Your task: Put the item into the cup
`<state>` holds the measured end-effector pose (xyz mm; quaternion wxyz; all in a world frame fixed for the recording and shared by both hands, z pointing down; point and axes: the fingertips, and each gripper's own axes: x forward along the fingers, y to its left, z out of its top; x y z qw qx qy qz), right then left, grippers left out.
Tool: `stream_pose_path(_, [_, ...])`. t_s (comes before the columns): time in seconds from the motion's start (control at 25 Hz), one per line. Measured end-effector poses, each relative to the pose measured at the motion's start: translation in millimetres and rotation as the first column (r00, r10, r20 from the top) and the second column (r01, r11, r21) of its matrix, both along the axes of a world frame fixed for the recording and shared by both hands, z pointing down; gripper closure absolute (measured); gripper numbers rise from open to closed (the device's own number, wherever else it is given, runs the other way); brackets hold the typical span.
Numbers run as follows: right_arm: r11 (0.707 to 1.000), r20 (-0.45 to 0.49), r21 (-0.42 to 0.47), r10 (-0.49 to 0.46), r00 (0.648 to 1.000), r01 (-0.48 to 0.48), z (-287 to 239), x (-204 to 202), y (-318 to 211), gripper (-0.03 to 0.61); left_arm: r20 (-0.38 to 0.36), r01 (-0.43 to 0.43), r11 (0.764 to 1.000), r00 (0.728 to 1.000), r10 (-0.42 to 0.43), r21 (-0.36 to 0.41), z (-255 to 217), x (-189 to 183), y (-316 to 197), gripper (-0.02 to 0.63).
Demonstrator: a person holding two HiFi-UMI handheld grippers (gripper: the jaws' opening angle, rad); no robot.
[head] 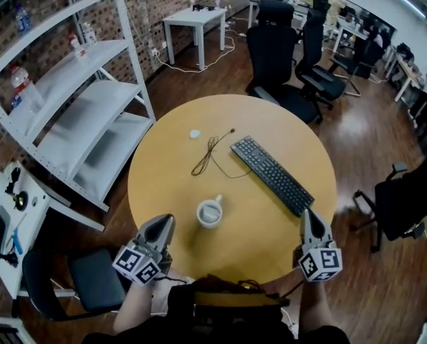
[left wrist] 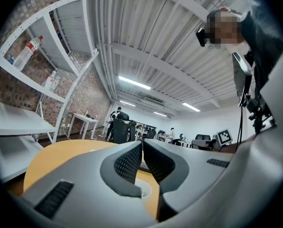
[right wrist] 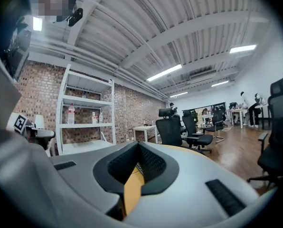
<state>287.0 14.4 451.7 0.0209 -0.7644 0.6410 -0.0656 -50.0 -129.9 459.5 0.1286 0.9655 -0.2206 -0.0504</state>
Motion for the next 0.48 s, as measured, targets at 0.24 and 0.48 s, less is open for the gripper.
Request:
stream_pose_path(0.24, [1.0,0.009,-0.008,0.005,1.0,-0.004,4,2,0,0.569,0.002,0.032,0.999,0.999,-0.032,-0.016,5,-9,3,0.609])
stream_pose_path(0.48, [1.0,0.024,-0.008,0.014,1.0,-0.014,8,6,4,0.569,0.003,0.026,0.999,1.0,-0.026,-0.023,8,-5,11,0.609])
